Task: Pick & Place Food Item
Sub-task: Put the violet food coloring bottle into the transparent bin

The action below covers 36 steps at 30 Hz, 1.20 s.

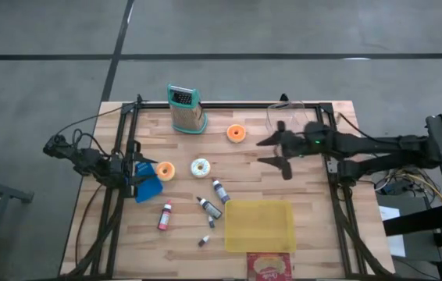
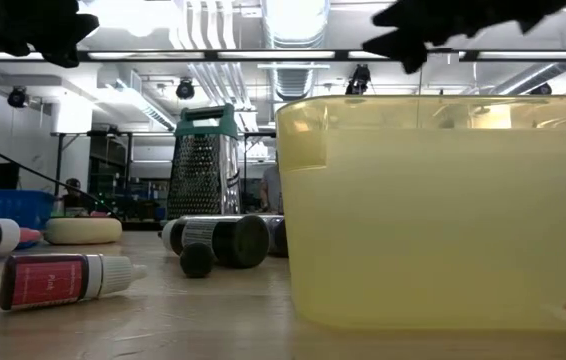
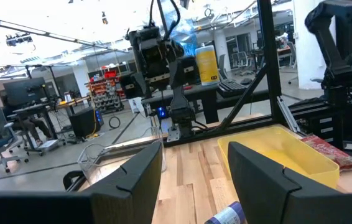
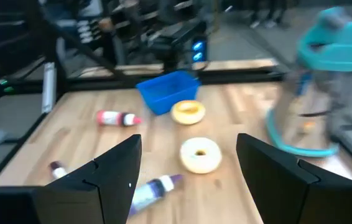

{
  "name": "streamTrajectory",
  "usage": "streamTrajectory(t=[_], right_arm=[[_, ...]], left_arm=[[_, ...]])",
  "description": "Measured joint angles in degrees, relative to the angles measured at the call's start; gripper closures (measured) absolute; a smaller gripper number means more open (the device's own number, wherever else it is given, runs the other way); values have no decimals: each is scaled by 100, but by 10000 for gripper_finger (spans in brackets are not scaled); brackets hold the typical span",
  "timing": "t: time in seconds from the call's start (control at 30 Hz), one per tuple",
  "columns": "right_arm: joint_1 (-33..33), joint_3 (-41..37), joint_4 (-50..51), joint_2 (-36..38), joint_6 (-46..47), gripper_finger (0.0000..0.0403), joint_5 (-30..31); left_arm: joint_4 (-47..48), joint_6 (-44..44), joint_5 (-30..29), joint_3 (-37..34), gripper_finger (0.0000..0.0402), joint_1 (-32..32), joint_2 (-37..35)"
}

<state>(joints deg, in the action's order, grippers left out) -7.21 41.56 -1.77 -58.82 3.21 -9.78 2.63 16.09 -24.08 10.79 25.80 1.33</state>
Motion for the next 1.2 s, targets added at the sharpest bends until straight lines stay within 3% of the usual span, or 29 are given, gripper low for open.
streamTrajectory(t=[0.3, 0.6, 0.83, 1.03, 1.2], right_arm=[[68, 1501, 1220, -1631, 848, 142, -59], [338, 2612, 1600, -2658, 1045, 142, 201], [682, 3616, 2934, -3412, 1920, 142, 554], [970, 3958, 3019, -3955, 2129, 144, 872], [1126, 3991, 2989, -4198, 2994, 153, 1288]], left_arm=[[1, -1, 2, 2, 213, 0, 2], [1, -1, 2, 2, 213, 2, 0], [2, 1, 2, 2, 213, 0, 2], [-4, -2, 2, 2, 213, 2, -1], [4, 1, 2, 2, 213, 2, 2]])
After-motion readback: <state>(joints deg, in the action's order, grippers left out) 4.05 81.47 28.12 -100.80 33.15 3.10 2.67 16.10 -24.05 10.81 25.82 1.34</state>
